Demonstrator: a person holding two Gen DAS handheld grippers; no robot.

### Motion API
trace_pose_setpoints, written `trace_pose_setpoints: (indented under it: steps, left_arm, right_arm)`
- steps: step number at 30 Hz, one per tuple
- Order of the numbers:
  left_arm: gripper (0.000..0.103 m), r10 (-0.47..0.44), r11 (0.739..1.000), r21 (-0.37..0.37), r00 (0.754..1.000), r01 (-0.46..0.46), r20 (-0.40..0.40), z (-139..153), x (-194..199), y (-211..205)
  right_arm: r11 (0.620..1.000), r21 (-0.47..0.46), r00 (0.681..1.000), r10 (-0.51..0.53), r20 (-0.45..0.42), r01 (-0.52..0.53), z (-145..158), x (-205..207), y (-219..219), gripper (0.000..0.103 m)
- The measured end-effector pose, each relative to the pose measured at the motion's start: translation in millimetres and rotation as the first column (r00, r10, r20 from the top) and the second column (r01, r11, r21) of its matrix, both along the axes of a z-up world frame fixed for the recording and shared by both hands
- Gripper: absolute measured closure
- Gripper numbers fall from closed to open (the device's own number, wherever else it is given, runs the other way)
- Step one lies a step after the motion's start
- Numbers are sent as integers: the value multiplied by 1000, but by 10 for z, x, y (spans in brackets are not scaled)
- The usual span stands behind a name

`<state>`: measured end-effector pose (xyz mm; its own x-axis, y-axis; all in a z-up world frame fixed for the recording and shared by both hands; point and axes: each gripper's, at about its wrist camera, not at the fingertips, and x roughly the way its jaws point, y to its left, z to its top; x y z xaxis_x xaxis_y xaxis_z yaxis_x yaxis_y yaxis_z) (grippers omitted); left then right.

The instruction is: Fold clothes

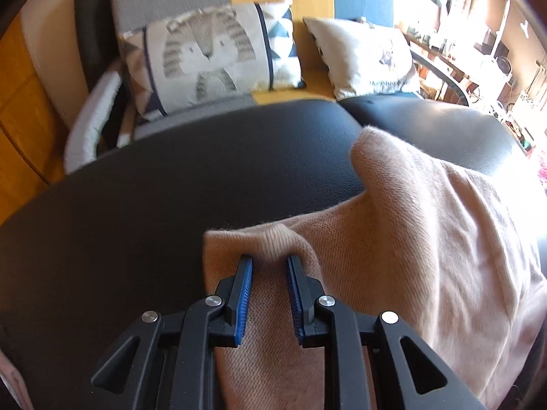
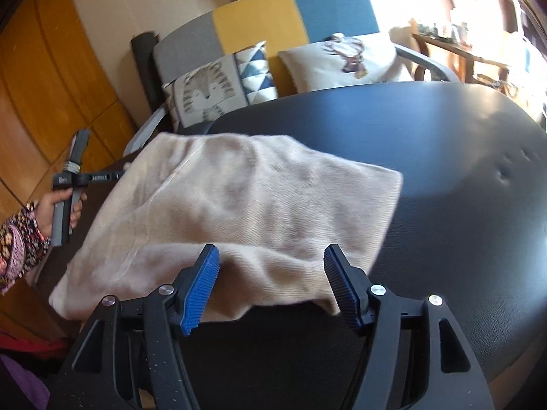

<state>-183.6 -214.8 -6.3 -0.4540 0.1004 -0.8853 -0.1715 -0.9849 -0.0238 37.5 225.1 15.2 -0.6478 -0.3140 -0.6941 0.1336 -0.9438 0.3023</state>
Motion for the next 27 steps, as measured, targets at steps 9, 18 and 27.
trace_pose_setpoints:
  steps: [9, 18, 27]
  left_arm:
    - [80, 3, 993, 117, 999, 1, -35, -100, 164, -125]
    - [70, 69, 945, 325, 994, -37, -86, 51, 332, -366]
    - [53, -49, 985, 165, 997, 58, -59, -8, 197, -32]
  right_arm:
    - [997, 44, 998, -56, -4, 56, -12, -459, -14, 30]
    - [966, 242, 993, -111, 45, 97, -243, -1178, -161, 21]
    - [954, 275, 989, -139, 59, 117, -463, -1224, -217, 16]
